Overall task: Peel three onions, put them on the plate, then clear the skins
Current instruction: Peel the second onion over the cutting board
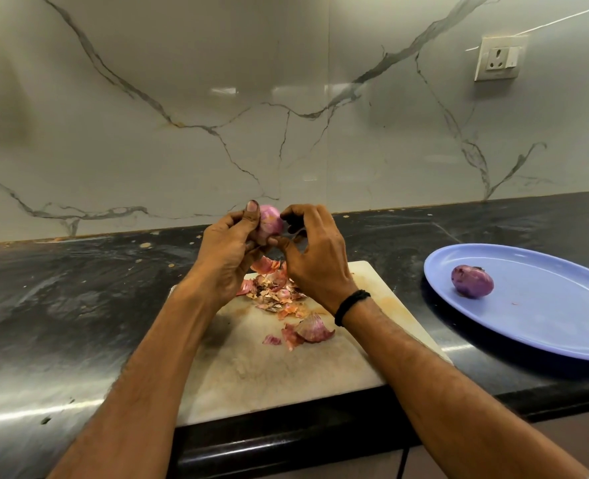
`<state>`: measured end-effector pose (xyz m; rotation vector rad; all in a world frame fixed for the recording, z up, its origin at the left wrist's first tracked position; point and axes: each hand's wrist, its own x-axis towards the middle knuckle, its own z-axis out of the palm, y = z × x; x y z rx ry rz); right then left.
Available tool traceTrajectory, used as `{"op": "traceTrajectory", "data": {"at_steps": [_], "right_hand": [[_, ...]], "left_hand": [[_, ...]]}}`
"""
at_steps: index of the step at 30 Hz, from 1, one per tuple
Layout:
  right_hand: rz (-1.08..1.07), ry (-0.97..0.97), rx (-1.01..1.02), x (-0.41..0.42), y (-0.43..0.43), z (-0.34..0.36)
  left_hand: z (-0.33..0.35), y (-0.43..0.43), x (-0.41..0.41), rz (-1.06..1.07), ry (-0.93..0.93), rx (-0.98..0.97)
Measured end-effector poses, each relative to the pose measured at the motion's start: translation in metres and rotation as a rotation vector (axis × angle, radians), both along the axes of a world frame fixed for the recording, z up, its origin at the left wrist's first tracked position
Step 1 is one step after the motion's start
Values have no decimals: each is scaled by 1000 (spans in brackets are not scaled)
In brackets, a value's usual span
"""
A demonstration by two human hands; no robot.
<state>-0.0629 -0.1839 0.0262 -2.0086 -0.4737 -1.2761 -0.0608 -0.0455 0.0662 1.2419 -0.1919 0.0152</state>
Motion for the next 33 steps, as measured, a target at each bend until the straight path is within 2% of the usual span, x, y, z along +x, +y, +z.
{"op": "traceTrajectory", "data": {"at_steps": [6,14,33], "right_hand": [[-38,-13,-21,1,-1,-1],[-9,3,-19,0,0,1],[-12,24,-76,2,-1,-3]], "left_hand": [[2,0,-2,20,-13,-37],[-2,1,-3,-38,-44,-3],[-5,0,-1,0,-61,43]]}}
